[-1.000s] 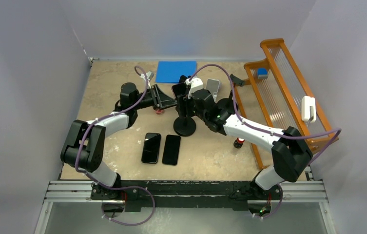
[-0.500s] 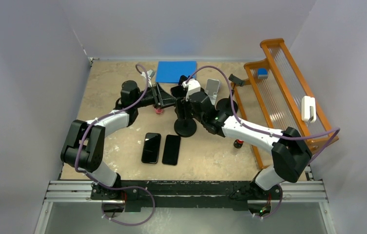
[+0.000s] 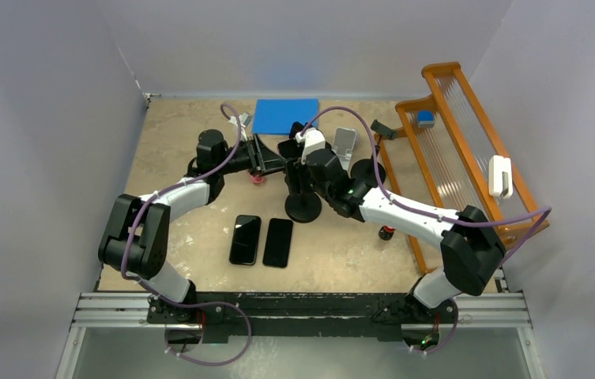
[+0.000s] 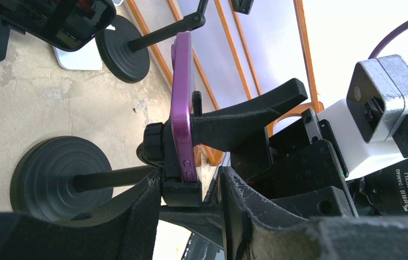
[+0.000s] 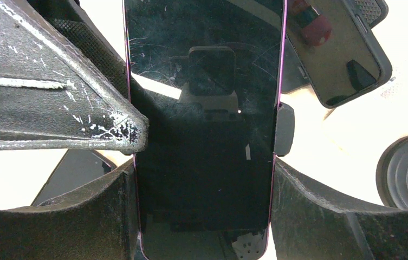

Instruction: Remove the phone from the phone stand

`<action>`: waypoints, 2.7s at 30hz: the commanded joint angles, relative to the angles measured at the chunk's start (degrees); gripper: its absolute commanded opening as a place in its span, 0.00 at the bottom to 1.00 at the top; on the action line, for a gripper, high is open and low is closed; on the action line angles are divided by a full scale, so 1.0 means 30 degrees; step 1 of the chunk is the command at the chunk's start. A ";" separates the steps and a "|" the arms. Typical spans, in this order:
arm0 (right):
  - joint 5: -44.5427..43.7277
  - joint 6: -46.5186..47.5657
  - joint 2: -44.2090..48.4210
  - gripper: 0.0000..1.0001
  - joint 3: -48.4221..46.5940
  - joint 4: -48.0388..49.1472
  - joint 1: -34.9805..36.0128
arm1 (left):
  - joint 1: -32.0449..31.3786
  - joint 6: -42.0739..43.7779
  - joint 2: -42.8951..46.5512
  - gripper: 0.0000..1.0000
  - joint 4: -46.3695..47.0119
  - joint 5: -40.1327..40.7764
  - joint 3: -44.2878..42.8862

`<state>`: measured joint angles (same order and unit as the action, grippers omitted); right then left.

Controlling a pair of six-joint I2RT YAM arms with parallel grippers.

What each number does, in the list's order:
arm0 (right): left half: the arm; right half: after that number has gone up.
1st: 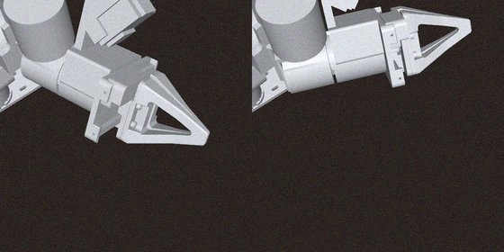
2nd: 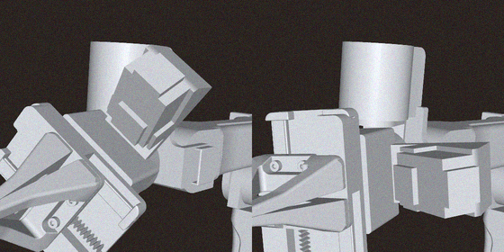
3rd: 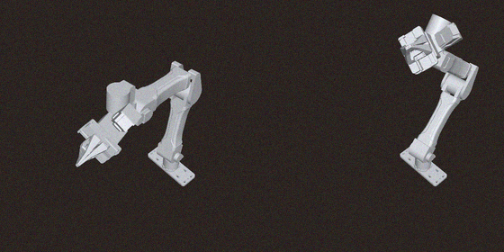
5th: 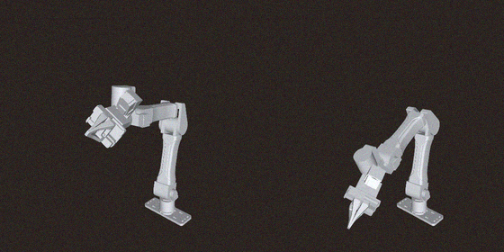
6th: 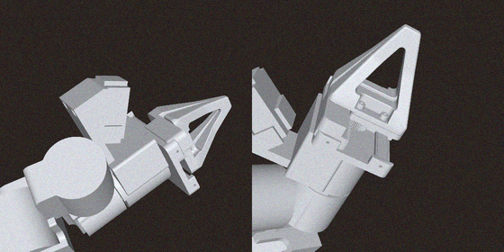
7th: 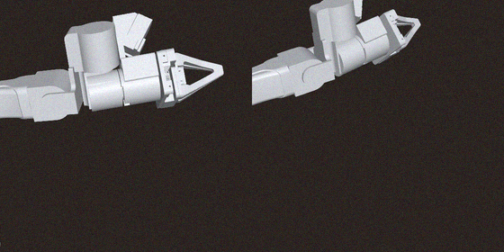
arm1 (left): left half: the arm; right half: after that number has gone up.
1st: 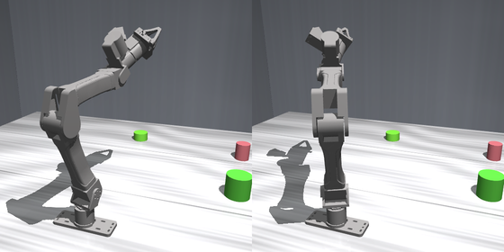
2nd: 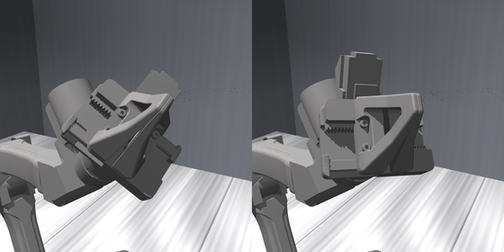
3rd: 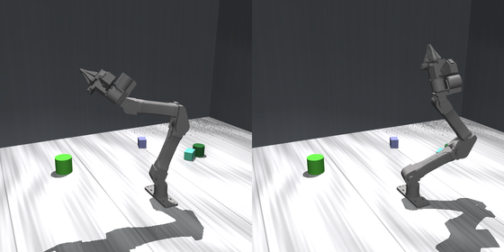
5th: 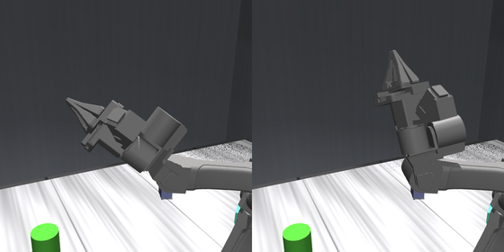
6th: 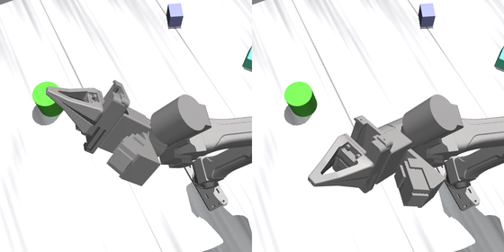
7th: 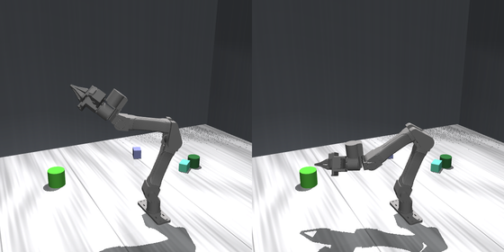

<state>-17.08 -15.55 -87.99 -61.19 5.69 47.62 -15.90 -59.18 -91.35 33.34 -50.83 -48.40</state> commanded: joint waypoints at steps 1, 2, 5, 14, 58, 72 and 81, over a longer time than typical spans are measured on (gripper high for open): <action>-0.0701 -0.0152 0.0257 0.00 -0.0701 -0.0169 -0.0017 | -0.0088 0.0353 0.0890 0.40 0.0909 -0.0435 0.0057; -0.0727 -0.0167 0.0250 0.00 -0.0698 -0.0169 0.0004 | -0.0090 0.0360 0.0890 0.40 0.0881 -0.0490 0.0073; -0.0727 -0.0194 0.0268 0.00 -0.0698 -0.0138 -0.0005 | -0.0090 0.0357 0.0839 0.40 0.0868 -0.0610 0.0132; -0.0686 -0.0150 0.0237 0.00 -0.0756 -0.0142 0.0006 | -0.0083 0.0287 0.0581 0.35 0.0989 -0.1045 0.0379; -0.2549 0.0602 -0.0362 0.59 -0.1327 -0.0925 0.0912 | -0.0123 0.0078 0.0191 0.00 0.1338 -0.1007 0.0751; -0.0691 -0.1085 0.2468 0.00 0.2582 0.2379 -0.0395 | -0.0045 -0.2463 -0.0005 0.00 0.5782 0.0384 0.3463; 0.0659 -0.1853 0.2944 0.00 0.3581 0.3211 -0.1228 | -0.0061 -0.2161 -0.0119 0.00 0.6142 0.0742 0.3947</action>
<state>-14.09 -15.22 -82.21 -51.96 13.98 47.16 -17.54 -67.07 -91.18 51.48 -50.15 -38.44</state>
